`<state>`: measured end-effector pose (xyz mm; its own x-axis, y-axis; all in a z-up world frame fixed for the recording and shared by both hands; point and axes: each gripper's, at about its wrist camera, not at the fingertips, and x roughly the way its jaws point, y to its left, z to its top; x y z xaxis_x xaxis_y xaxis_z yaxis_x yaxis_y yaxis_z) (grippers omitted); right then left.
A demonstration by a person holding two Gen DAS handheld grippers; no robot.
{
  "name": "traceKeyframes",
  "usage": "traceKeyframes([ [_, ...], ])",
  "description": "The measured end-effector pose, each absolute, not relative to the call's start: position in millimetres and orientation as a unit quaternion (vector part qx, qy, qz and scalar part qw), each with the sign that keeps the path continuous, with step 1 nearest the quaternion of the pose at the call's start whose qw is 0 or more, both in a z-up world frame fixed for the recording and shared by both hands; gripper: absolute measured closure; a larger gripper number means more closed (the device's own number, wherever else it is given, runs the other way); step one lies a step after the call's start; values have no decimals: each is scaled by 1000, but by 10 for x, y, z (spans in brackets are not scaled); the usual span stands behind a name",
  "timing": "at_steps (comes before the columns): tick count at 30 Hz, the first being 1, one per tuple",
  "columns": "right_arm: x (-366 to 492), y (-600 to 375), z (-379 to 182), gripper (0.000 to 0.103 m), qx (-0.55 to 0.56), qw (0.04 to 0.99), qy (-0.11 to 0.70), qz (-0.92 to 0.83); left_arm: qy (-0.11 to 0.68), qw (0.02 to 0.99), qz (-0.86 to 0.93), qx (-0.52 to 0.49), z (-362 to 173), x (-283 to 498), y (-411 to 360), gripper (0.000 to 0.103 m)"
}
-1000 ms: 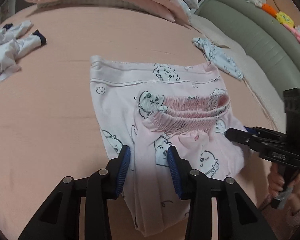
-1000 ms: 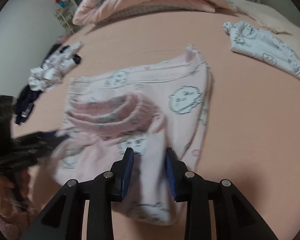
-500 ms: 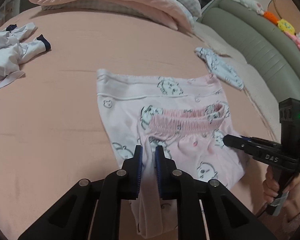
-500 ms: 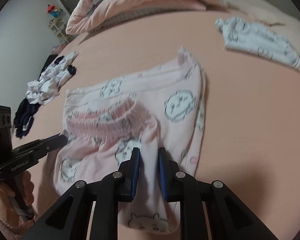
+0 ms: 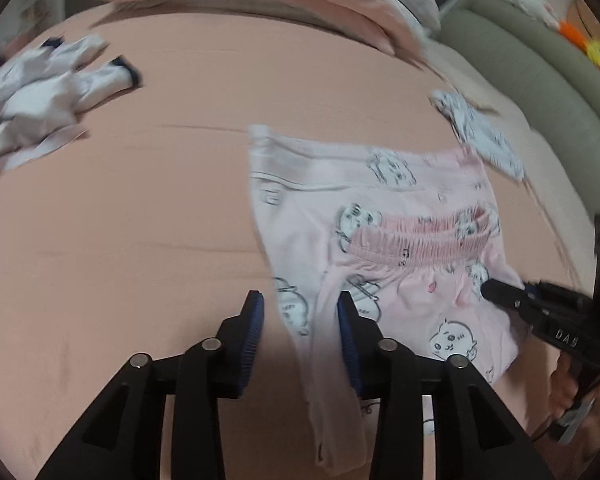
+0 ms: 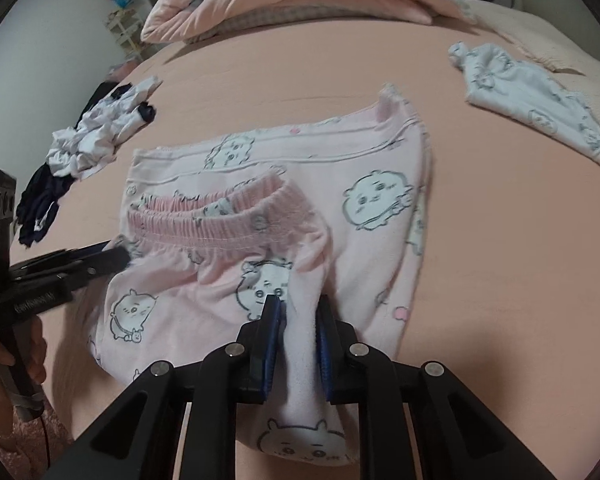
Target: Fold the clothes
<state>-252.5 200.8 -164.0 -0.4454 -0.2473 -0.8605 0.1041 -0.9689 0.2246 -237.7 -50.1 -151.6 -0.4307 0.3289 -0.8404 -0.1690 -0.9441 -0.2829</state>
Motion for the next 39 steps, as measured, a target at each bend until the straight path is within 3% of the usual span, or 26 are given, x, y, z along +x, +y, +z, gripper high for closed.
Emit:
traceKeyframes([
  [6, -2544, 2061, -1612, 87, 518, 130, -108, -838, -44, 211, 841, -496, -1429, -2275, -227, 69],
  [11, -2559, 1993, -1686, 93, 521, 130, -97, -838, -29, 212, 839, -499, -1509, -2290, -94, 81],
  [20, -2577, 1993, -1658, 93, 513, 131, -102, -842, -67, 221, 873, -430, -1289, -2424, -220, 81],
  [30, -2561, 2043, -1705, 92, 521, 132, -109, -836, -60, 215, 835, -503, -1574, -2472, -147, 81],
  [34, -2516, 2009, -1642, 97, 502, 138, -107, -847, -75, 238, 832, -496, -1557, -2392, -114, 96],
  [39, -2483, 2004, -1416, 98, 466, 144, -117, -865, -108, 234, 850, -460, -1371, -2450, -218, 97],
])
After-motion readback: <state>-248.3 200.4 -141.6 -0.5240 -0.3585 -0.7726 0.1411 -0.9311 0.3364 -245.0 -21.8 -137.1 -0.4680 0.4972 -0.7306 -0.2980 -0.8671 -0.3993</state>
